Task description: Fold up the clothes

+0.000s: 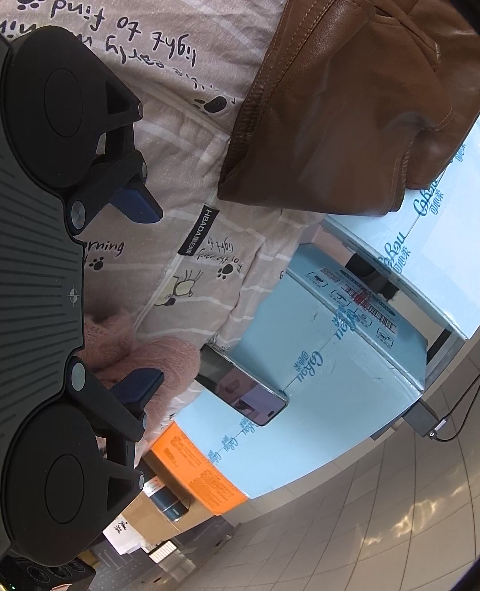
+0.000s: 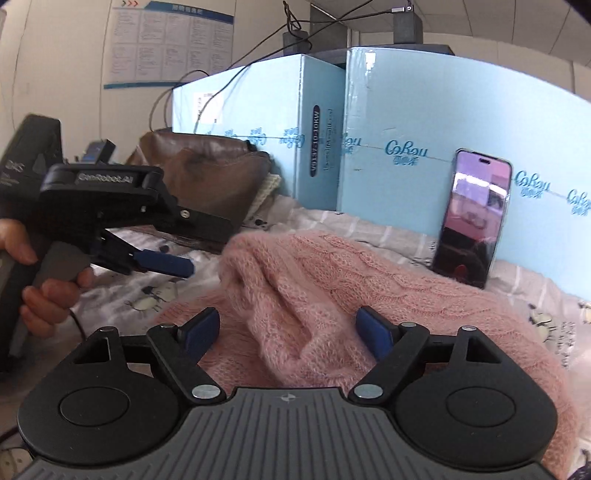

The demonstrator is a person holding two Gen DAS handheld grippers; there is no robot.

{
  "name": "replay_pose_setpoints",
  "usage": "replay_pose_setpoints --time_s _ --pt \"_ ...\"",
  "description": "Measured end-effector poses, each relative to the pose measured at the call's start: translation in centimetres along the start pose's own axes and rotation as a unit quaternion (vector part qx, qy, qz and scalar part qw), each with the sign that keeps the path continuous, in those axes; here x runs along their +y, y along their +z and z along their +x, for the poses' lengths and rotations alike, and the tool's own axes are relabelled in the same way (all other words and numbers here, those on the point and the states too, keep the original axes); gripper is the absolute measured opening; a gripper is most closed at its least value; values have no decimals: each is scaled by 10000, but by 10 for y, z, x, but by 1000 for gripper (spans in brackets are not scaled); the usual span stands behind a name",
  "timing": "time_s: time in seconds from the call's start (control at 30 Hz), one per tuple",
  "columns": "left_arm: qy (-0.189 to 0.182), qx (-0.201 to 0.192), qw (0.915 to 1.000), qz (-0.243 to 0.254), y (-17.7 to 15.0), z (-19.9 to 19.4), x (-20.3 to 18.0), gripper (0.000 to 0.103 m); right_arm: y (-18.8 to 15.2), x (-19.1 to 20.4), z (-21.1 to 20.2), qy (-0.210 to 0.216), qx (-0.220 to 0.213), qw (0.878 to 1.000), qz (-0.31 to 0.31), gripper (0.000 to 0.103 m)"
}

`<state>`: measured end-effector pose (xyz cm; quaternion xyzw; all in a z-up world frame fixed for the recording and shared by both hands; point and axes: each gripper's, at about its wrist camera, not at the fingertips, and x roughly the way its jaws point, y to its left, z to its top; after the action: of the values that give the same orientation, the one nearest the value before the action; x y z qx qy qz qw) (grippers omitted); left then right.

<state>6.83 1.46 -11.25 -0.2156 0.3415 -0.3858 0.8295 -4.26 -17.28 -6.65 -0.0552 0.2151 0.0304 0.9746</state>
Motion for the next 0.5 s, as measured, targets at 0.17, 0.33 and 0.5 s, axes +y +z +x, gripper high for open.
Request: replay_pose_setpoints --time_s 0.17,0.33,0.5 --pt "-271 303 9989 218 -5 9 -6 88 0 -4 2 -629 23 9980 -88 34" --pt "-489 664 9948 601 -16 20 -19 88 2 -20 -13 -750 -250 9962 377 25" --pt "-632 814 9856 1344 -32 25 -43 44 4 -33 -43 -953 -815 9894 733 25"
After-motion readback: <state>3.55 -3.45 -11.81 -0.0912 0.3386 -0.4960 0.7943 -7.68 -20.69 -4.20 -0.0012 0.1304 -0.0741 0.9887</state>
